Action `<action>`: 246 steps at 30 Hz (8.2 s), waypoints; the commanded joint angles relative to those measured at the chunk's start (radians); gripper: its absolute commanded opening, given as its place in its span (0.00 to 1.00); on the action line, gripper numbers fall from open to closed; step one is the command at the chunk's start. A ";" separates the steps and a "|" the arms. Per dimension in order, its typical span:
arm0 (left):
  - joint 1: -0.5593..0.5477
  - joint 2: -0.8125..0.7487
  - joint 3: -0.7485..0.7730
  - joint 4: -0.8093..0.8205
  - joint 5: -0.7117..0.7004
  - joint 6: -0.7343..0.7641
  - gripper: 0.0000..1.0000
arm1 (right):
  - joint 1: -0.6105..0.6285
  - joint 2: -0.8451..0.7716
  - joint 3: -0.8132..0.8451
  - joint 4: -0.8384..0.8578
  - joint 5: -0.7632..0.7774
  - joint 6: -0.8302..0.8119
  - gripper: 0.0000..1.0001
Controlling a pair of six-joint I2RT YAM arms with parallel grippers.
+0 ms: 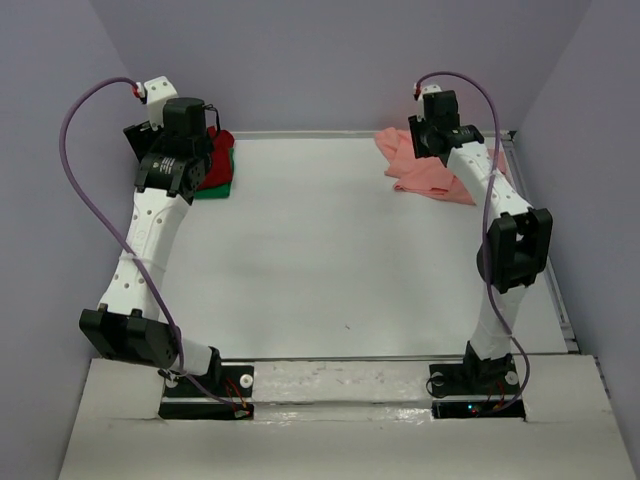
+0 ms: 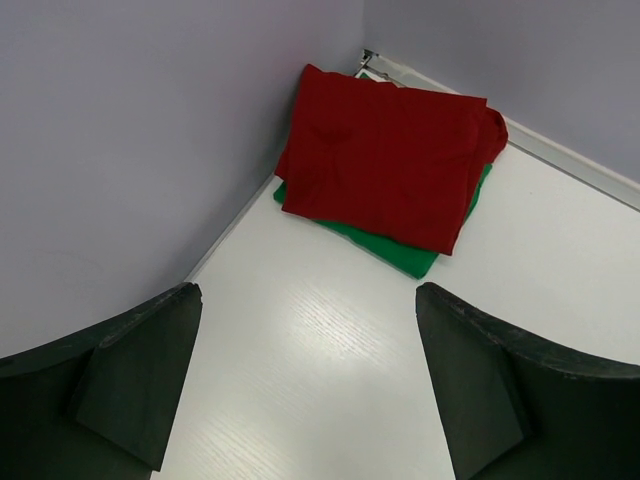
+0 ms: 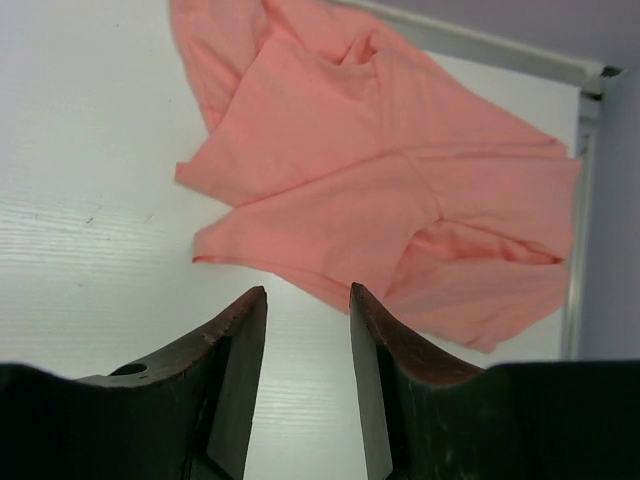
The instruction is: Fold and stack the t-shirts
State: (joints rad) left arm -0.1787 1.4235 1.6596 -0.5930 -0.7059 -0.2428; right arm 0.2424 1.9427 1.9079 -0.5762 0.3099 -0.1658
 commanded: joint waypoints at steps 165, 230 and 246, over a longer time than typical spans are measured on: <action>-0.154 0.026 -0.129 0.118 -0.009 -0.010 0.99 | 0.046 -0.019 0.031 0.096 -0.112 0.126 0.00; -0.216 -0.006 -0.230 0.114 -0.027 -0.035 0.99 | 0.000 0.124 0.284 -0.116 0.219 0.025 1.00; -0.222 -0.020 -0.224 0.116 -0.018 -0.032 0.99 | 0.317 -0.413 -0.551 -0.008 -0.012 0.425 0.30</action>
State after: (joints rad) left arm -0.3920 1.4570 1.4326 -0.5045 -0.7120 -0.2790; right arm 0.5621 1.5597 1.5158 -0.6464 0.3698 0.1368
